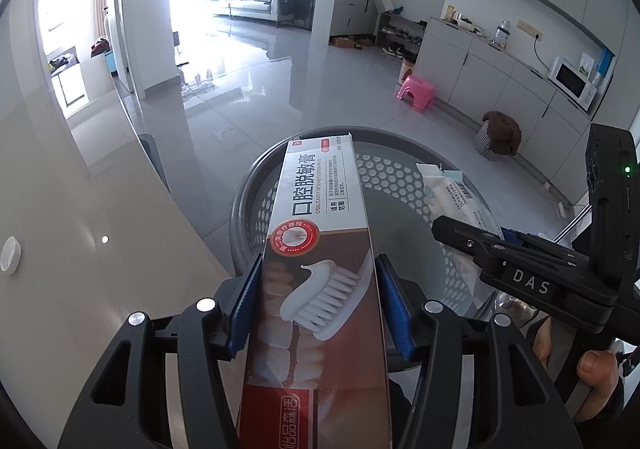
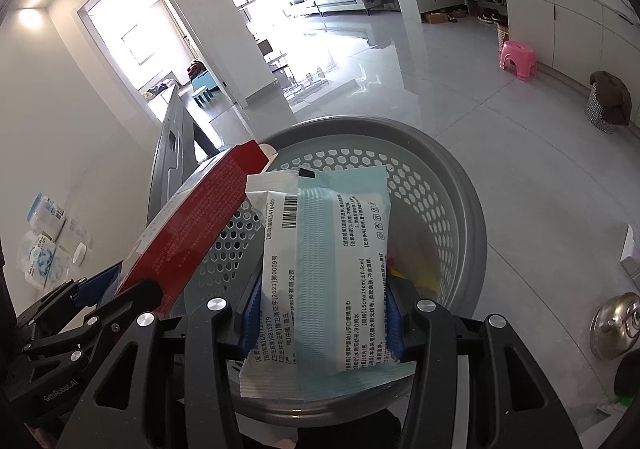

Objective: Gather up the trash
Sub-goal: 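Open both grippers to drop the wipes packet and toothpaste box into the basket, then withdraw both grippers from the basket toward the brown paper scrap and white lid, then grasp the white lid with the right gripper while the left gripper grasps the brown paper scrap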

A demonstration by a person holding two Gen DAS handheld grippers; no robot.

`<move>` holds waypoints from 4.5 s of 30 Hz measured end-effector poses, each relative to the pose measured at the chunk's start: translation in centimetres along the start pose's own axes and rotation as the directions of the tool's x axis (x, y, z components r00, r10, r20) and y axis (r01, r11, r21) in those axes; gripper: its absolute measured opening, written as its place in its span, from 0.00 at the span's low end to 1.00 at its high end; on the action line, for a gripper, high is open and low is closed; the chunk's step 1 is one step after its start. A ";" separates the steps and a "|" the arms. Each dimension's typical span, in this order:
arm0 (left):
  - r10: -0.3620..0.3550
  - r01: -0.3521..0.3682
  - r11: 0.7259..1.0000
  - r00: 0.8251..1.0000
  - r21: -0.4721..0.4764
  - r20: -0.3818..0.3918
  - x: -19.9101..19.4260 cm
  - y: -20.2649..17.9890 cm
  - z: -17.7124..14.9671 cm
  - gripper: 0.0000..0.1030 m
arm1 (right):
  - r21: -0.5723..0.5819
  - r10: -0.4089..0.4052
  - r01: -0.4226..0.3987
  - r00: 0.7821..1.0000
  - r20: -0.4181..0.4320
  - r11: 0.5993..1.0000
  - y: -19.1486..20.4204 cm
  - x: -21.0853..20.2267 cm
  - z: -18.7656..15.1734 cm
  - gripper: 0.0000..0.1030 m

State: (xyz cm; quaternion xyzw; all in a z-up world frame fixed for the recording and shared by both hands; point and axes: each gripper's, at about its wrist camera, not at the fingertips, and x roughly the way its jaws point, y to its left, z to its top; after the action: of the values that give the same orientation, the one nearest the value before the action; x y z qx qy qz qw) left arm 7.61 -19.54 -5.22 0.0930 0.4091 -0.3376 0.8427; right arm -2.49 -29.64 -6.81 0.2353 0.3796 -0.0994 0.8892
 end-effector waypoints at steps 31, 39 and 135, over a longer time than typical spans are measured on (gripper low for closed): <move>0.145 -0.131 0.985 0.982 -0.114 0.125 -6.5 3.9 -1.3 0.88 | 0.001 -0.002 0.002 0.999 0.046 1.000 1.2 -3.9 -1.4 0.66; 0.258 -0.232 0.961 0.949 -0.153 0.179 -10.7 6.9 -2.8 0.91 | -0.067 0.037 -0.034 0.998 0.045 0.997 4.7 -4.7 -2.3 0.68; 0.615 -0.566 0.660 0.784 -0.495 -0.077 -18.9 34.8 -13.6 0.94 | -0.596 0.044 -0.127 0.988 -0.151 0.793 41.8 14.9 -3.8 0.38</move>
State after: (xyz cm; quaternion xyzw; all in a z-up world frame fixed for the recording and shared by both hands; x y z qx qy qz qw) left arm 13.25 21.93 -3.94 -0.0136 0.3869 0.0662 0.9196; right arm 20.30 8.56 -5.49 -0.0372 0.4373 0.0823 0.8948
